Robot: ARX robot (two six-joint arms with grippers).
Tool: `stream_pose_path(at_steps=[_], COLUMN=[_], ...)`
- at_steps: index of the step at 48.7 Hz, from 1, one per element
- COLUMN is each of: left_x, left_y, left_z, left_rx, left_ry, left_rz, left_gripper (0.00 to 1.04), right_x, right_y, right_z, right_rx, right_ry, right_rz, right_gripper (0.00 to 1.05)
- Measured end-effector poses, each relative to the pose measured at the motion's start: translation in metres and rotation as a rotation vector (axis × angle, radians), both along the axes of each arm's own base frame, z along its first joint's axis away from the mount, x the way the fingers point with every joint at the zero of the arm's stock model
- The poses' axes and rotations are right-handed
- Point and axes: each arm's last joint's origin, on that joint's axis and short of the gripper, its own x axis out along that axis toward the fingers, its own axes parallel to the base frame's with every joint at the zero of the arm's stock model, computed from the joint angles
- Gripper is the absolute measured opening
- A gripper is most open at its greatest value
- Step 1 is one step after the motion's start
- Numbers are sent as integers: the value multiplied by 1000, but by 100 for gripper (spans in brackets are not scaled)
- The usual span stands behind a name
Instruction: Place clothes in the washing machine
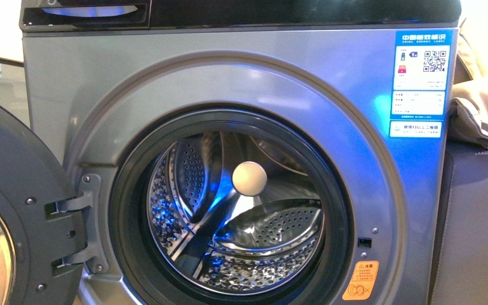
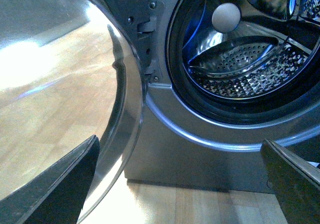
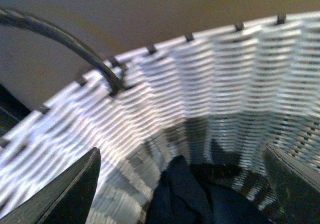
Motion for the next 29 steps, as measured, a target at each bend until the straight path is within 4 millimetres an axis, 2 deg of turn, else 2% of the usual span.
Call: stream_pose_path(at_steps=[13,29], left_x=[0,0], left_y=[0,0], left_z=[0,0], left_rx=[0,0], left_ry=[0,0], left_rz=[0,0], left_gripper=[98,98], right_x=[21,33], right_y=[-26,-39], right_z=[-80,-132], right_rx=[72,98], right_ry=[199,311], right_rz=[-51,-80], right_gripper=[97,97])
